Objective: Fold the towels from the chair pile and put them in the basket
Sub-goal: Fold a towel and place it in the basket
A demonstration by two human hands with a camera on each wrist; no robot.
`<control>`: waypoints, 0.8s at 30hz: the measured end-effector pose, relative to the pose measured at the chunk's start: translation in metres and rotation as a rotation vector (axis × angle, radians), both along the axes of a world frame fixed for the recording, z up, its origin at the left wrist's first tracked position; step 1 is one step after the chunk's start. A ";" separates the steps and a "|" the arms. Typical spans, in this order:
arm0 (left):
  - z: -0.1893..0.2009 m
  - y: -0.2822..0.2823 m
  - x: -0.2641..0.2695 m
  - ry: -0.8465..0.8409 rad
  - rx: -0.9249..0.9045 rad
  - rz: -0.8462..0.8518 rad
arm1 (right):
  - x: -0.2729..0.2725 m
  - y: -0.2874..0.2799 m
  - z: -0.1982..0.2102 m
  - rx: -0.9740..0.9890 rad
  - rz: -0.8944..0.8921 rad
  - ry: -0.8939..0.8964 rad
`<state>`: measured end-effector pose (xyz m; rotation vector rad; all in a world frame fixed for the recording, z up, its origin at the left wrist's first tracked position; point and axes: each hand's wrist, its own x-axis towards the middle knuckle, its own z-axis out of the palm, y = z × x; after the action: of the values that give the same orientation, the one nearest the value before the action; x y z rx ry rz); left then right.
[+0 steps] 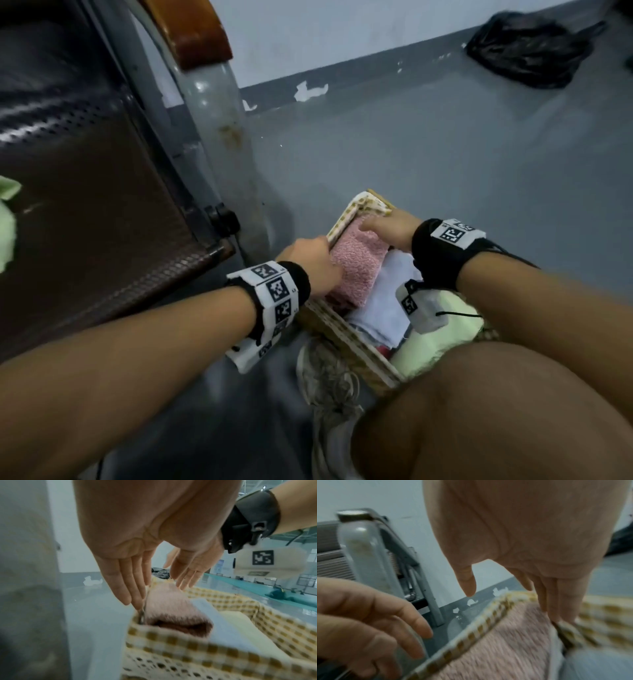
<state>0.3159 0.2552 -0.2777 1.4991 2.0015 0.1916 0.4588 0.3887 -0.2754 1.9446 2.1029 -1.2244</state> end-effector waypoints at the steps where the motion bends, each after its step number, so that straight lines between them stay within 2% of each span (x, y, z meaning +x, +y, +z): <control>1: 0.013 -0.004 -0.012 0.001 0.024 -0.005 | -0.008 -0.006 0.019 0.042 0.080 -0.045; 4: 0.053 -0.021 -0.058 -0.006 0.134 0.014 | -0.045 -0.026 0.069 0.065 0.198 -0.070; 9: 0.115 -0.083 -0.148 0.030 0.224 0.078 | -0.145 -0.091 0.132 -0.130 0.479 0.198; 12: 0.132 -0.132 -0.195 0.068 0.253 0.192 | -0.211 -0.137 0.149 -0.198 0.633 0.273; 17: 0.117 -0.213 -0.255 0.160 0.226 0.414 | -0.305 -0.203 0.141 -0.148 0.794 0.276; 21: 0.076 -0.260 -0.285 0.291 -0.008 0.584 | -0.350 -0.231 0.101 -0.127 0.871 0.276; 24: 0.045 -0.283 -0.296 0.342 -0.174 0.640 | -0.366 -0.240 0.070 -0.080 0.995 0.186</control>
<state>0.0202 -0.0280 -0.2325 0.7804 2.6485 0.0161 0.0932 0.1485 -0.2054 0.5376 2.4912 -1.1941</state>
